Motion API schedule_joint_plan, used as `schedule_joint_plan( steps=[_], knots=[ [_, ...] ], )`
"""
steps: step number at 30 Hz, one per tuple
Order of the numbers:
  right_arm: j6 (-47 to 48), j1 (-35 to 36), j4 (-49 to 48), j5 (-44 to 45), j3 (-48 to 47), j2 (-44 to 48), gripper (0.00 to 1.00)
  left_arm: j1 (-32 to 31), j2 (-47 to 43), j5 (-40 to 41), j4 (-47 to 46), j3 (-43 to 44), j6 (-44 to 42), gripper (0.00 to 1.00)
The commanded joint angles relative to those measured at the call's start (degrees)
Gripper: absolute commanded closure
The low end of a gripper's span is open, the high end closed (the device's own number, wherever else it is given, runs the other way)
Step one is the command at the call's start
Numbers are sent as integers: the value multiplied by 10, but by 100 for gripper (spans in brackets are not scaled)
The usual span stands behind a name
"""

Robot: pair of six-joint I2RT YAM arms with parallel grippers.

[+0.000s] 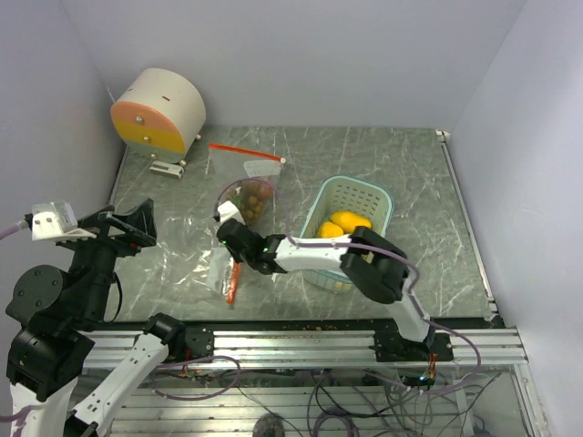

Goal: Place the food in the zip-top bag and seal the zipper
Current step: Move the zipper food storage bag to the center of the board.

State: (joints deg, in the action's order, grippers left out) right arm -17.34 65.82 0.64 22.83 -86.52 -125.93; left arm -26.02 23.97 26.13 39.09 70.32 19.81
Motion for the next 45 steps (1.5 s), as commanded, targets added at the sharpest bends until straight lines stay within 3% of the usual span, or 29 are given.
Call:
schedule_joint_plan(
  steps=[1, 6, 16, 17, 18, 20, 22, 25, 36, 41, 45],
  knots=[
    [10, -1, 11, 17, 62, 130, 100, 4, -6, -29, -2, -7, 7, 8],
    [10, -1, 42, 28, 118, 193, 100, 4, -2, -55, -15, -29, 22, 14],
    [-12, -1, 87, 33, 130, 223, 100, 4, 31, -109, -14, -53, 34, 23],
    [-24, -1, 108, 33, 121, 218, 90, 4, 33, -110, -12, -55, 35, 24],
    [-36, -2, 126, 29, 113, 213, 63, 4, 34, -110, -12, -57, 36, 24],
    [-58, -2, 142, 5, 109, 204, 40, 4, 32, -109, -15, -61, 38, 24],
    [-76, -1, 139, -20, 115, 196, 28, 4, 28, -106, -20, -67, 41, 25],
    [-89, -1, 137, -35, 116, 178, 23, 4, 26, -105, -24, -70, 44, 25],
    [-131, -26, 97, -121, 130, 132, 23, 4, 20, -99, -10, -70, 37, 25],
    [-134, -28, 70, -147, 138, 117, 29, 4, 24, -99, -4, -69, 34, 25],
    [-139, -28, 55, -167, 143, 107, 39, 4, 21, -97, -2, -75, 34, 25]
  ],
)
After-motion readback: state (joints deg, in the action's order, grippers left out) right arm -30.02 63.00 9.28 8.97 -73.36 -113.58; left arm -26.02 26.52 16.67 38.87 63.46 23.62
